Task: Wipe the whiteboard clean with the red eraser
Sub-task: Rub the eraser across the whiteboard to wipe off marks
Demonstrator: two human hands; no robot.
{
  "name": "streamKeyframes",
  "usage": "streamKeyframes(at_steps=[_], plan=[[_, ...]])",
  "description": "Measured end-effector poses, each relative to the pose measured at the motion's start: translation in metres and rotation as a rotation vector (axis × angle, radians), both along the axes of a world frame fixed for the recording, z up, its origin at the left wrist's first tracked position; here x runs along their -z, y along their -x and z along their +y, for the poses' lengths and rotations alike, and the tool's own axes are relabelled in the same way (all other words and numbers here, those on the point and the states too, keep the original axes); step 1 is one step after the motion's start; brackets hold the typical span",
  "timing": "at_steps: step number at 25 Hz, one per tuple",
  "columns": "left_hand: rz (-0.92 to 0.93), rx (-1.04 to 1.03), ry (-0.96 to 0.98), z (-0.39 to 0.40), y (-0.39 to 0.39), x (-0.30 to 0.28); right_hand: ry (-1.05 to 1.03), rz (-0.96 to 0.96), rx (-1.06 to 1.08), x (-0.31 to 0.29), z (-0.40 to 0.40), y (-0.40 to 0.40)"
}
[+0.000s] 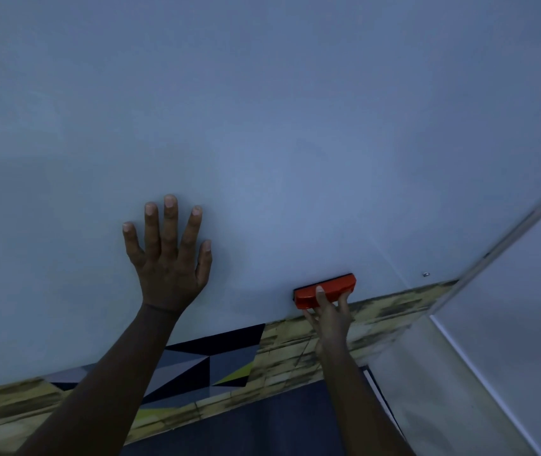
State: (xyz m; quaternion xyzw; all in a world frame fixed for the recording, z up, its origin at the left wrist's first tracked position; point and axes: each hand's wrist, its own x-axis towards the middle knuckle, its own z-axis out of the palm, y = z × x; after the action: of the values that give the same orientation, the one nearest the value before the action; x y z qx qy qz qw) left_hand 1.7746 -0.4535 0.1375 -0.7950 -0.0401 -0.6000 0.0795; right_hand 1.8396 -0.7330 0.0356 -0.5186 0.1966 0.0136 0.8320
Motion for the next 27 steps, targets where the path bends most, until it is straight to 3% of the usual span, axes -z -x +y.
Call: streamKeyframes(at_steps=[6,9,11,14,18,20,27], plan=[[0.073,-0.011,-0.004,0.004,0.010,0.041,0.532,-0.388,-0.049,-0.006,0.090,0.069],[0.114,-0.013,-0.009,0.007,0.016,0.064,0.831,-0.574,-0.145,0.007,0.102,0.084],[0.134,-0.019,-0.010,0.008,0.020,0.076,0.925,-0.612,-0.133,0.015,0.096,0.081],[0.168,-0.018,-0.038,0.017,0.027,0.092,0.791,-0.507,-0.026,0.005,0.068,0.055],[0.218,-0.032,-0.062,0.024,0.037,0.107,0.257,-0.154,0.164,-0.014,0.007,0.004],[0.244,-0.035,-0.035,0.021,0.041,0.114,0.048,-0.004,0.104,-0.006,-0.012,-0.007],[0.333,-0.023,-0.019,0.024,0.063,0.145,-0.191,0.268,-0.087,0.046,0.043,0.037]])
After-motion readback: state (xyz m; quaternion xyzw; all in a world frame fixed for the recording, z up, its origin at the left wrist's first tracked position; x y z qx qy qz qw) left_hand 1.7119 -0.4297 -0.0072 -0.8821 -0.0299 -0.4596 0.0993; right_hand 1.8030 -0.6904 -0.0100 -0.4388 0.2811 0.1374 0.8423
